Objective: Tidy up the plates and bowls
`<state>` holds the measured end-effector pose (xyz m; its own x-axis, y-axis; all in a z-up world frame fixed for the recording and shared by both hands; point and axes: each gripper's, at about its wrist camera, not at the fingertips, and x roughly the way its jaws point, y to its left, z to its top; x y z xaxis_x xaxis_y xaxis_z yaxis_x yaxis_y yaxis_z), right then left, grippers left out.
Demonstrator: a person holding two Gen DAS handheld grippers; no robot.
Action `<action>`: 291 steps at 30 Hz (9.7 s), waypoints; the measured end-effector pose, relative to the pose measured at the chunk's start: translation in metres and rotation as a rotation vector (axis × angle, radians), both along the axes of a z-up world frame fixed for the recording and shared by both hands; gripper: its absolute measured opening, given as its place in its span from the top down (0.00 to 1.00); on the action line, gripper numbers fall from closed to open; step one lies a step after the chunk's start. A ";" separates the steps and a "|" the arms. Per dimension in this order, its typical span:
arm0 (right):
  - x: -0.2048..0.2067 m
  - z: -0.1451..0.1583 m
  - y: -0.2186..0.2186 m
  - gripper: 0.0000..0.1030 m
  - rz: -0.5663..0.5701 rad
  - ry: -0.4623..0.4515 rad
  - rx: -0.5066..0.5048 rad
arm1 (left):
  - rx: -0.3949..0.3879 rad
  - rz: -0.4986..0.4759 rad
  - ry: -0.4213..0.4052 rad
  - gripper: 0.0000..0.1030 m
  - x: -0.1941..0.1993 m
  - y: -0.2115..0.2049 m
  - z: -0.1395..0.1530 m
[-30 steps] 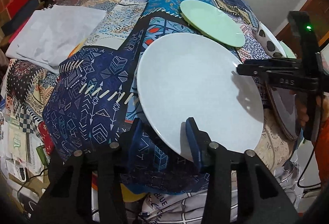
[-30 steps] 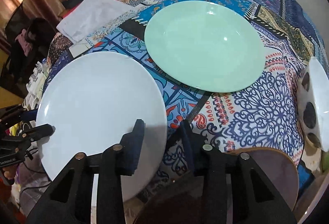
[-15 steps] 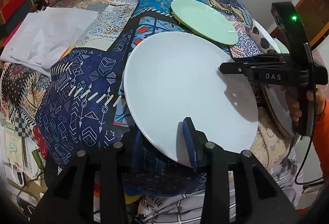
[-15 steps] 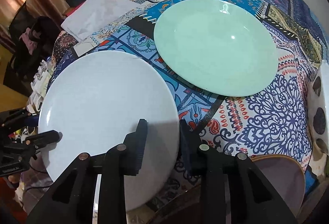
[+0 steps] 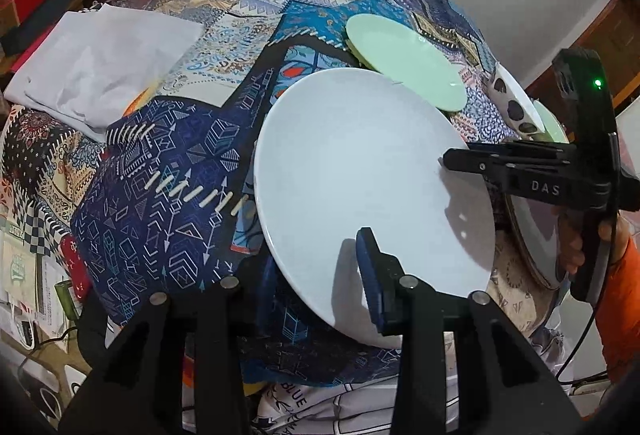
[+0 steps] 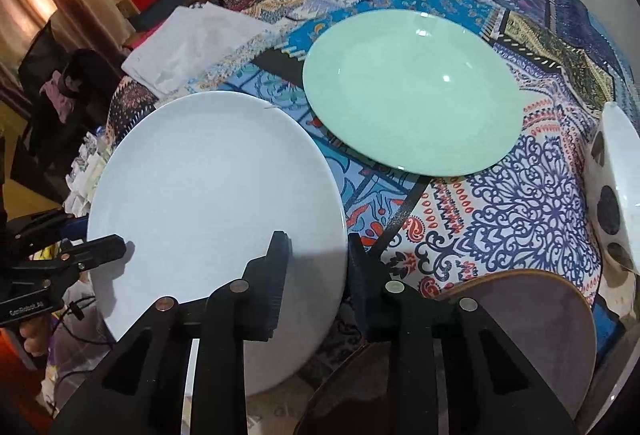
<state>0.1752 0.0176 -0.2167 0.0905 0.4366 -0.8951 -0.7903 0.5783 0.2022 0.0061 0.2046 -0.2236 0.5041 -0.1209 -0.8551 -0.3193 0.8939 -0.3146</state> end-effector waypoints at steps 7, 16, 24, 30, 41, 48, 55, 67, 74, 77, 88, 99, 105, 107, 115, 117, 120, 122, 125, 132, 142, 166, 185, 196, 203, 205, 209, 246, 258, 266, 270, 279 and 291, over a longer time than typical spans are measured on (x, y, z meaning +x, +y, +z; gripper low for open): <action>-0.001 0.017 -0.006 0.74 -0.017 -0.032 0.041 | 0.008 0.017 -0.028 0.63 0.003 0.002 0.012; 0.003 0.040 -0.026 0.74 -0.067 -0.062 0.103 | 0.038 0.002 -0.074 0.63 0.012 -0.004 0.035; 0.005 0.058 -0.055 0.74 -0.120 -0.102 0.135 | 0.045 -0.033 -0.088 0.63 0.028 -0.020 0.045; 0.008 0.061 -0.081 0.74 -0.167 -0.113 0.143 | 0.032 -0.078 -0.094 0.63 0.041 -0.038 0.049; 0.010 0.060 -0.132 0.74 -0.257 -0.109 0.155 | 0.027 -0.158 -0.086 0.63 0.066 -0.080 0.052; 0.011 0.054 -0.160 0.74 -0.306 -0.091 0.157 | 0.026 -0.203 -0.071 0.63 0.084 -0.103 0.049; 0.011 0.044 -0.184 0.74 -0.342 -0.060 0.164 | 0.038 -0.245 -0.032 0.63 0.097 -0.126 0.040; 0.011 0.024 -0.210 0.74 -0.391 -0.004 0.173 | 0.057 -0.296 0.026 0.63 0.110 -0.157 0.025; 0.009 0.016 -0.221 0.74 -0.398 0.035 0.184 | 0.053 -0.310 0.049 0.63 0.118 -0.159 0.017; 0.008 0.016 -0.224 0.74 -0.401 0.033 0.188 | 0.044 -0.313 0.060 0.63 0.119 -0.161 0.014; 0.007 0.015 -0.231 0.74 -0.421 0.032 0.191 | 0.080 -0.320 0.060 0.63 0.127 -0.168 0.009; 0.000 0.014 -0.234 0.72 -0.437 -0.011 0.144 | 0.108 -0.338 0.052 0.62 0.128 -0.177 0.006; -0.004 0.019 -0.234 0.72 -0.444 -0.039 0.138 | 0.097 -0.333 0.048 0.62 0.126 -0.173 0.005; -0.006 0.022 -0.233 0.72 -0.442 -0.051 0.134 | 0.098 -0.325 0.045 0.62 0.124 -0.171 0.007; -0.012 0.048 -0.224 0.71 -0.428 -0.119 0.171 | 0.137 -0.274 -0.027 0.53 0.108 -0.152 0.033; -0.011 0.055 -0.217 0.69 -0.417 -0.132 0.186 | 0.153 -0.254 -0.056 0.48 0.105 -0.144 0.043; -0.008 0.063 -0.202 0.64 -0.397 -0.166 0.200 | 0.175 -0.221 -0.098 0.43 0.101 -0.131 0.056; -0.005 0.068 -0.193 0.61 -0.384 -0.187 0.207 | 0.195 -0.199 -0.120 0.40 0.101 -0.123 0.063; 0.002 0.074 -0.177 0.54 -0.372 -0.213 0.218 | 0.224 -0.159 -0.147 0.34 0.105 -0.107 0.072; 0.022 0.078 -0.141 0.51 -0.348 -0.234 0.225 | 0.272 -0.084 -0.160 0.25 0.123 -0.066 0.078; 0.059 0.056 -0.093 0.51 -0.335 -0.166 0.179 | 0.255 -0.024 -0.097 0.22 0.168 -0.016 0.046; 0.112 -0.009 -0.031 0.68 -0.293 -0.074 -0.020 | 0.130 -0.143 -0.009 0.76 0.251 0.026 -0.030; 0.104 -0.012 -0.027 0.67 -0.239 -0.005 0.003 | 0.122 -0.201 0.057 0.76 0.220 0.016 -0.024; 0.082 -0.012 -0.021 0.68 -0.133 0.022 -0.001 | 0.068 -0.246 0.094 0.76 0.150 0.005 -0.017; 0.080 -0.018 -0.019 0.67 -0.121 0.033 -0.011 | 0.010 -0.193 0.109 0.76 0.141 0.011 -0.019; 0.080 -0.018 -0.017 0.68 -0.120 0.031 -0.013 | 0.005 -0.185 0.105 0.76 0.142 0.013 -0.020; 0.071 -0.018 -0.012 0.71 -0.104 -0.017 -0.028 | 0.035 -0.176 0.090 0.76 0.146 0.013 -0.021; 0.024 0.069 -0.081 0.77 -0.202 -0.116 0.175 | 0.192 -0.174 -0.118 0.73 0.093 -0.038 0.075; 0.001 0.089 -0.137 0.76 -0.265 -0.154 0.229 | 0.196 -0.227 -0.166 0.73 0.080 -0.086 0.103; -0.012 0.085 -0.169 0.76 -0.308 -0.161 0.240 | 0.189 -0.270 -0.172 0.73 0.073 -0.117 0.105; -0.017 0.080 -0.183 0.76 -0.330 -0.147 0.247 | 0.172 -0.297 -0.163 0.73 0.070 -0.130 0.101; -0.027 0.061 -0.203 0.76 -0.369 -0.114 0.250 | 0.162 -0.334 -0.120 0.73 0.071 -0.153 0.084; -0.032 0.031 -0.219 0.76 -0.420 -0.050 0.245 | 0.149 -0.365 -0.054 0.73 0.079 -0.169 0.053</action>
